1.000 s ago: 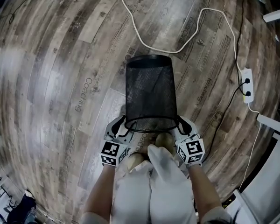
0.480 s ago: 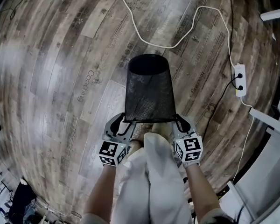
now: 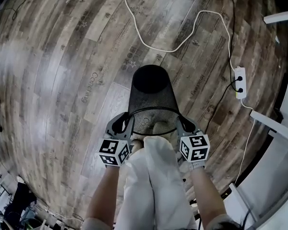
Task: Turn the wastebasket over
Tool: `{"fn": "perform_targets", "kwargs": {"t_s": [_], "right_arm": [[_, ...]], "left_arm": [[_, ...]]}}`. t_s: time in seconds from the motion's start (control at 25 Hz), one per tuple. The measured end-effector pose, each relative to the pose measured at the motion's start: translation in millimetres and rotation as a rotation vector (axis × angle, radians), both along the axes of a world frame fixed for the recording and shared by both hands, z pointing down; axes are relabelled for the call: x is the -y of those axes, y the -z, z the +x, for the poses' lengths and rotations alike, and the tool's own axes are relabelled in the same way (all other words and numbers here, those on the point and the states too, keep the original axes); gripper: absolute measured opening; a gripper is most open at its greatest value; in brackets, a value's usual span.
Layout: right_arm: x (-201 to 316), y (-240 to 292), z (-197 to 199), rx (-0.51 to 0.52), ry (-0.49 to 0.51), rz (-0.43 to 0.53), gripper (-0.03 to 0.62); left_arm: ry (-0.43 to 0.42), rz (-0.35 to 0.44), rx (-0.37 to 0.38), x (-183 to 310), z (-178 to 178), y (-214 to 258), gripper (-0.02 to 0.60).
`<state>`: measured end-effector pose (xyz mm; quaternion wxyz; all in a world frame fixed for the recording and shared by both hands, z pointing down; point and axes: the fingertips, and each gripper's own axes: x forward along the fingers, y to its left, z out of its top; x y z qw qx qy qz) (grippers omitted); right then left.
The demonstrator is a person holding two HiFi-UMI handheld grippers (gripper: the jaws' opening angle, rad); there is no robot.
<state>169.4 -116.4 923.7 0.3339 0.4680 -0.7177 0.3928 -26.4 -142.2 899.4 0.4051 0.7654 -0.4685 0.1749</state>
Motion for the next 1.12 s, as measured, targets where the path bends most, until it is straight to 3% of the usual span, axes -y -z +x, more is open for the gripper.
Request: {"fn": "perform_targets", "kwargs": {"t_s": [0.52, 1.12], "right_arm": [[5.0, 41.7, -0.4, 0.035, -0.07, -0.082, 0.025], [7.9, 138.1, -0.8, 0.039, -0.133, -0.037, 0.029]], "left_arm": [[0.036, -0.11, 0.011, -6.8, -4.3, 30.6, 0.041], [0.027, -0.088, 0.001, -4.5, -5.1, 124.3, 0.041]]}}
